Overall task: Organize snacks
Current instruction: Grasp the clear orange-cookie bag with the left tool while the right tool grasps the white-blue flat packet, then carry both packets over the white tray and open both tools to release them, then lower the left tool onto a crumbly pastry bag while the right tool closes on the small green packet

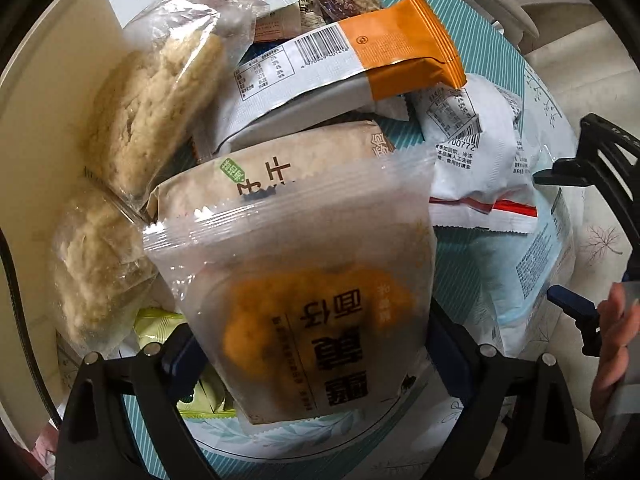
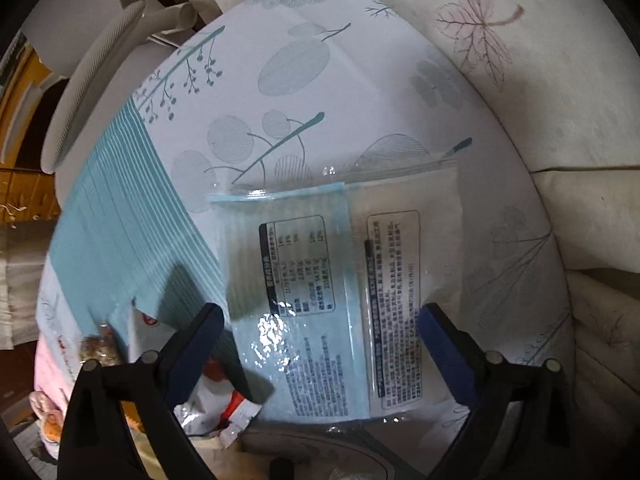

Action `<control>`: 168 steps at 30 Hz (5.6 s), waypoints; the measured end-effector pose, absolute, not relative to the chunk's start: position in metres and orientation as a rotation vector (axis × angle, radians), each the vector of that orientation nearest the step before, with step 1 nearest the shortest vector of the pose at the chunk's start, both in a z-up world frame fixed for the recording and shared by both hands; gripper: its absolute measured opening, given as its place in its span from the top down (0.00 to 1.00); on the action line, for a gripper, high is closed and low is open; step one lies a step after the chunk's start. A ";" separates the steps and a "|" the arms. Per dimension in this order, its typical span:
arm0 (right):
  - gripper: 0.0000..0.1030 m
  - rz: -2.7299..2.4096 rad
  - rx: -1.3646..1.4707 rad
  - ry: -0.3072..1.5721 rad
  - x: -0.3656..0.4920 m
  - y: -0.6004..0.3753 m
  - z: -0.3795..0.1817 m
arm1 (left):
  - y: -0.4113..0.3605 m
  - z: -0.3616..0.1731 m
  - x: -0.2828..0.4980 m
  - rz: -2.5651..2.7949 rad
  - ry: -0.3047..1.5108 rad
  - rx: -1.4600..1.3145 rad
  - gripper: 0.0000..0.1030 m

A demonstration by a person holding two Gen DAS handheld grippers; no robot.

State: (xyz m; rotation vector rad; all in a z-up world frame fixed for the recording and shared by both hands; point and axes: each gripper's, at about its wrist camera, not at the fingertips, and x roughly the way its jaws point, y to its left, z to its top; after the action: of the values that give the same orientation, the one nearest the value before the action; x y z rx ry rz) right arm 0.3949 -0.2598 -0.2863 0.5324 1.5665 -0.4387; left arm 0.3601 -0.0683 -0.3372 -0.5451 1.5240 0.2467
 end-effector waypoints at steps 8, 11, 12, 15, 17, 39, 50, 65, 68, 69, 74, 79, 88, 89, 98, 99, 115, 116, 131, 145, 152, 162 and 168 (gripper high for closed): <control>0.01 -0.480 0.540 1.586 0.396 -0.264 -0.302 | -0.062 -0.328 0.346 0.233 1.514 -0.564 0.10; 0.00 -0.469 0.545 1.584 0.391 -0.267 -0.306 | -0.059 -0.326 0.338 0.232 1.510 -0.560 0.10; 0.00 -0.461 0.549 1.588 0.391 -0.270 -0.307 | -0.056 -0.322 0.331 0.228 1.512 -0.565 0.10; 0.00 -0.422 0.572 1.607 0.389 -0.280 -0.314 | -0.052 -0.320 0.329 0.226 1.505 -0.603 0.10; 0.00 -0.395 0.592 1.614 0.385 -0.288 -0.318 | -0.049 -0.319 0.327 0.229 1.510 -0.620 0.18; 0.13 -0.306 0.546 1.747 0.272 -0.317 -0.336 | -0.056 -0.302 0.248 0.179 1.681 -0.588 0.37; 0.22 -0.220 0.559 1.722 0.224 -0.338 -0.343 | -0.071 -0.261 0.180 0.102 1.641 -0.511 0.37; 0.31 -0.130 0.503 1.567 0.146 -0.327 -0.327 | -0.046 -0.174 0.178 -0.084 1.389 -0.338 0.37; 0.33 -0.138 0.509 1.542 0.136 -0.320 -0.324 | -0.035 -0.165 0.173 -0.136 1.341 -0.329 0.37; 0.34 -0.142 0.516 1.536 0.132 -0.318 -0.323 | -0.029 -0.161 0.170 -0.162 1.315 -0.333 0.37; 0.37 -0.193 0.595 1.496 0.097 -0.282 -0.300 | 0.002 -0.144 0.164 -0.241 1.235 -0.328 0.37; 0.38 -0.248 0.714 1.438 0.087 -0.259 -0.273 | 0.045 -0.128 0.160 -0.283 1.200 -0.310 0.37; 0.38 -0.282 0.820 1.294 0.068 -0.205 -0.240 | 0.126 -0.110 0.163 -0.292 1.155 -0.290 0.36; 0.38 -0.284 0.831 1.273 0.065 -0.199 -0.237 | 0.136 -0.108 0.163 -0.298 1.149 -0.283 0.36; 0.38 -0.223 0.899 1.022 0.042 -0.126 -0.197 | 0.208 -0.109 0.170 -0.299 1.157 -0.201 0.36; 0.38 -0.204 0.895 0.993 0.041 -0.117 -0.193 | 0.213 -0.112 0.171 -0.299 1.168 -0.195 0.36; 0.38 0.184 0.764 0.874 0.063 -0.010 -0.156 | 0.285 -0.127 0.175 -0.225 1.229 -0.166 0.34; 0.38 0.200 0.744 0.874 0.065 -0.004 -0.153 | 0.286 -0.127 0.174 -0.226 1.229 -0.158 0.34; 0.21 0.242 0.725 0.962 0.070 0.008 -0.163 | 0.275 -0.117 0.170 -0.240 1.165 -0.097 0.16; 0.21 0.080 0.646 0.985 0.040 -0.022 -0.175 | 0.224 -0.113 0.172 -0.396 1.101 -0.046 0.16; 0.21 -0.022 0.487 0.956 0.028 -0.043 -0.176 | 0.184 -0.113 0.180 -0.462 1.142 0.037 0.16; 0.21 -0.007 0.258 0.919 0.033 -0.063 -0.185 | 0.118 -0.121 0.208 -0.498 1.262 0.064 0.16; 0.21 0.039 0.133 0.894 0.041 -0.079 -0.192 | 0.071 -0.134 0.232 -0.499 1.359 0.054 0.16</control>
State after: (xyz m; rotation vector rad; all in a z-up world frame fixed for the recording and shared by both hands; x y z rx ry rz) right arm 0.0407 -0.0786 -0.1917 0.1326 0.8938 0.0387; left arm 0.2316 0.0711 -0.1345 0.0539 1.3585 -0.4993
